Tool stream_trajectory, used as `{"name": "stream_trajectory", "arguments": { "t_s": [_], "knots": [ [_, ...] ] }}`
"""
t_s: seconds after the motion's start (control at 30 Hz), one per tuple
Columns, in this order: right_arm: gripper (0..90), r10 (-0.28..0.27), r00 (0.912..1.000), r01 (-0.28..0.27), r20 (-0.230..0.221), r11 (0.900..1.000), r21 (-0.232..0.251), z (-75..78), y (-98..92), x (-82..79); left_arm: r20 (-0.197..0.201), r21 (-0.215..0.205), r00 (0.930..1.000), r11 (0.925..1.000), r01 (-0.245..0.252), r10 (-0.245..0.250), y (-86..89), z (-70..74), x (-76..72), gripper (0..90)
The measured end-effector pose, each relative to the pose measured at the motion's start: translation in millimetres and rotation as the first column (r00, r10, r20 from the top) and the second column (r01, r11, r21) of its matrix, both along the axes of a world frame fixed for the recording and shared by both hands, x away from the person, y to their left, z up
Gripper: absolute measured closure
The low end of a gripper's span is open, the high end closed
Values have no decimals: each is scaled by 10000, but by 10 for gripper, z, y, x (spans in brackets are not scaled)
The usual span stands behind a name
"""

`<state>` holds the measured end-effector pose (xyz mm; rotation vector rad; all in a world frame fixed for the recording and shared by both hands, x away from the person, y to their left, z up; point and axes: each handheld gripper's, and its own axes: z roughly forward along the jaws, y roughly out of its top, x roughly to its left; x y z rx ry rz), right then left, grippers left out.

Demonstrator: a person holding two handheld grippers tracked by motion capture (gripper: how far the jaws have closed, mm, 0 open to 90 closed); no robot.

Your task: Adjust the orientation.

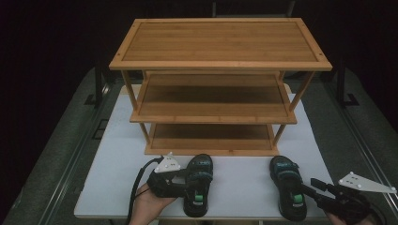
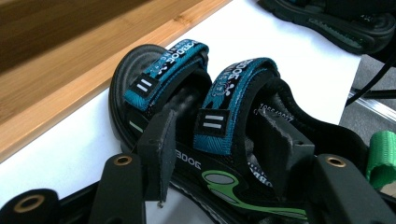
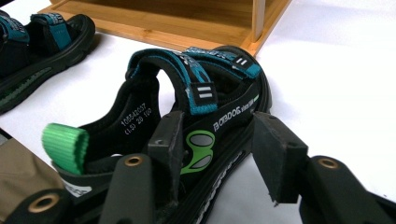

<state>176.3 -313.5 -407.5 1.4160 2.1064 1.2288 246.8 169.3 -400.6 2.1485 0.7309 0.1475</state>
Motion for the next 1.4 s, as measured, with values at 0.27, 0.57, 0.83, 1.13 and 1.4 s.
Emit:
{"name": "stream_trajectory", "arguments": {
  "t_s": [0.27,0.57,0.83,1.13,1.4],
  "knots": [
    [436,-62,9999,63,-127,9999,81,78,22,-12,-3,80,10000,9999,-95,95,3,8,-25,461],
    [435,218,9981,-255,-568,9975,-659,90,211,87,-47,280,9998,9994,-197,198,-6,3,-33,462],
    [603,-312,9971,211,-701,9899,-1402,36,302,115,12,326,9994,9989,-333,333,-19,-18,-45,519],
    [740,-789,9967,740,-190,9800,-1846,9,340,80,807,353,9935,9959,-831,800,-47,-41,-106,647],
    [826,-1143,9922,1218,506,9750,-1856,-26,365,37,1300,-51,9807,9892,-1464,1458,1,-87,-154,765]
  ]
}}
